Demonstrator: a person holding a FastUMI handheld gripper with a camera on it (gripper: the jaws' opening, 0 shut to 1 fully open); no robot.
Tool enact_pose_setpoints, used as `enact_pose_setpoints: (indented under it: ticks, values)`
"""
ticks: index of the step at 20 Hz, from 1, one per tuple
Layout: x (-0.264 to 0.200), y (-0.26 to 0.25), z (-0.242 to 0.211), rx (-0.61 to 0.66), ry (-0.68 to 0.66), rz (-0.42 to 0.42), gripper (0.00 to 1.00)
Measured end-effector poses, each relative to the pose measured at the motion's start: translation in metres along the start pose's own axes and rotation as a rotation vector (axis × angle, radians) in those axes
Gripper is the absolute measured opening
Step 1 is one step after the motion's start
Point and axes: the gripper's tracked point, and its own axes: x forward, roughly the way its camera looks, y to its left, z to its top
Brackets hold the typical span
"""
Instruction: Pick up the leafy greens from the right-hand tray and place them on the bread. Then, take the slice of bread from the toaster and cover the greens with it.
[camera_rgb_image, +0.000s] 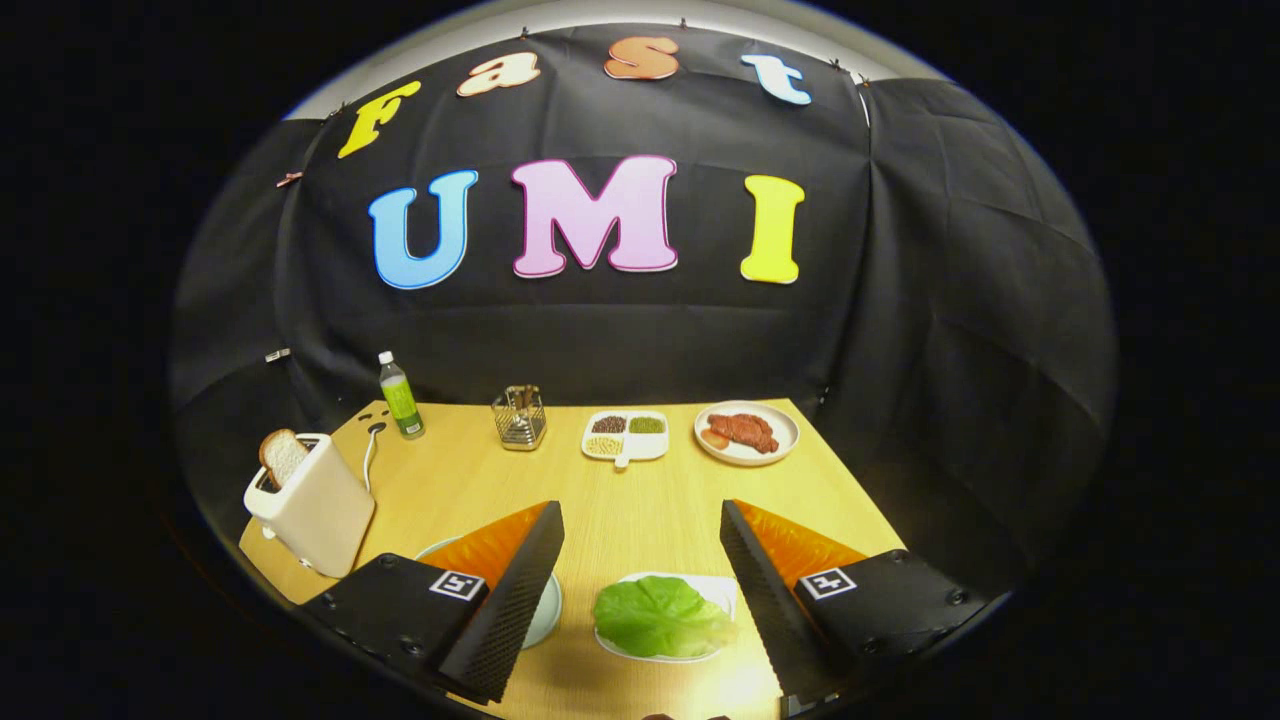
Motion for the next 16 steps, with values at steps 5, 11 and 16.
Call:
enact_pose_setpoints:
  ticks: [5, 11, 16]
  values:
    - [0.02, -0.01, -0.048, -0.04, 0.111, 0.026, 0.98]
    - [0.043, -0.018, -0.109, -0.09, 0.262, 0.086, 0.98]
    - [0.063, -0.02, -0.156, -0.169, 0.378, 0.152, 0.98]
